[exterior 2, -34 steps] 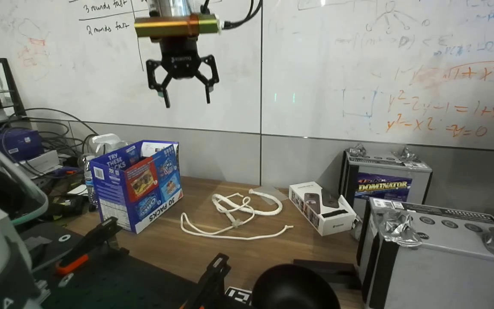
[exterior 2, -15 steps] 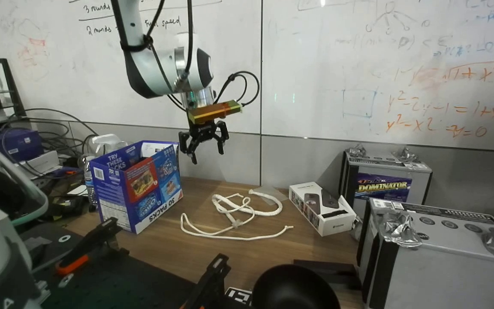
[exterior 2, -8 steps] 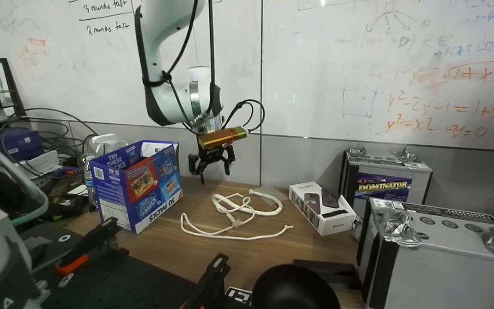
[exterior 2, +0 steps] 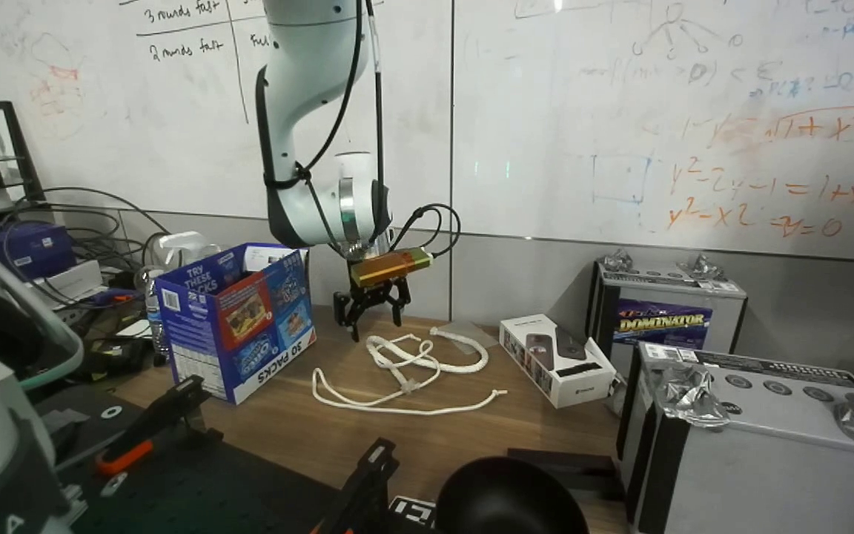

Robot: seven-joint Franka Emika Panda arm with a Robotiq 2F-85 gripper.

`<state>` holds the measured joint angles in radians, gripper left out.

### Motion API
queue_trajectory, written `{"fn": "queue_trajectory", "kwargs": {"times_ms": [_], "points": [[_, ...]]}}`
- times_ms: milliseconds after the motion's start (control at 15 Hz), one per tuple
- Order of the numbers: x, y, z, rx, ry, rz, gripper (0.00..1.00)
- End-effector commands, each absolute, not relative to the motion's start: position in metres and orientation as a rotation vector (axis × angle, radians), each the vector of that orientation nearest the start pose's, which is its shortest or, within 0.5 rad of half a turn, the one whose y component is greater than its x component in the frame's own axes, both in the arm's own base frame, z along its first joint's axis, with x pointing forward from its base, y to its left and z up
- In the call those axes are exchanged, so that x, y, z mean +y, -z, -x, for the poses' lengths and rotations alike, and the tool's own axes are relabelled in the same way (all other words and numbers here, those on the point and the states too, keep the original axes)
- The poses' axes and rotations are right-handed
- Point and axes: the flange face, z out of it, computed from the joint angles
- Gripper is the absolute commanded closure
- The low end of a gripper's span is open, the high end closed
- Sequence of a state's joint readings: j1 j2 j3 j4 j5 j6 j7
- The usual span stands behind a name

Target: Put the ropes in the box

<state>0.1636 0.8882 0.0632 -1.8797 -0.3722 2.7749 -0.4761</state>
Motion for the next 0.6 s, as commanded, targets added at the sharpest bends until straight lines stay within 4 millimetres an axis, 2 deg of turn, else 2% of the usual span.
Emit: {"fn": "queue_trajectory", "kwargs": {"times_ms": [0,533], "points": [[0.159,-0.021,-0.599,-1.585,0.016,2.835,0.00],[0.159,-0.001,-0.609,-1.558,0.013,2.840,0.00]]}}
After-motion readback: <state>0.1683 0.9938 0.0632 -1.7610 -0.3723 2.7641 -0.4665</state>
